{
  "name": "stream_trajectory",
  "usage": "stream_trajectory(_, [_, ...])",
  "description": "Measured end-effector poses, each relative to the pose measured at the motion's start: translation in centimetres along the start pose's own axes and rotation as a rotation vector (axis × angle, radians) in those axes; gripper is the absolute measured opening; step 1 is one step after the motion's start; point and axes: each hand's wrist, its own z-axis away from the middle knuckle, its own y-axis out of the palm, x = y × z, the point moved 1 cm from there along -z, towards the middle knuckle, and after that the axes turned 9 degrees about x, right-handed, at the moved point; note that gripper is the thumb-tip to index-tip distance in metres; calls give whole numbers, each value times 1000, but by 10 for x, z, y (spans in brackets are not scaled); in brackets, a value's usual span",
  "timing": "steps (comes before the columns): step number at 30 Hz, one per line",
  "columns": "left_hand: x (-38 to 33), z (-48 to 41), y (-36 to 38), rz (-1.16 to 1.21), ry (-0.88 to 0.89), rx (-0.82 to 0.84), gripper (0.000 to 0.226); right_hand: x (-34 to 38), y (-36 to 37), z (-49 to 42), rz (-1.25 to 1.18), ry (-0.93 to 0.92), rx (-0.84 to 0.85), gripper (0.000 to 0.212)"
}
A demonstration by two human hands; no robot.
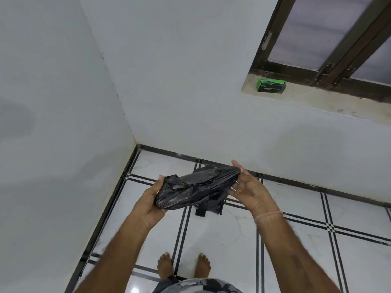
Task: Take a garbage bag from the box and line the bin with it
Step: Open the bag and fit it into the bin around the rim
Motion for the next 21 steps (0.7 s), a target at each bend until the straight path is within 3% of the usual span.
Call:
stream_trajectory(7, [-18, 2, -27, -24, 48, 57, 15, -3, -7, 6, 63, 8, 22, 26])
stream_trajectory(11, [-32, 4, -41, -7, 72, 33, 21, -9, -12, 16, 449, 1, 177, 26])
stream_trajectory(16, [-43, 0, -60, -177, 61, 46, 18, -14, -9, 24, 832, 179, 385, 31])
stream_trajectory(19, [-41, 0, -67, -289, 7, 49, 44, -8, -6, 20, 497, 87, 302, 25])
stream_trajectory(21, [-36, 2, -67, -355, -57, 59, 50, -4, -7, 13, 266, -26, 196, 25])
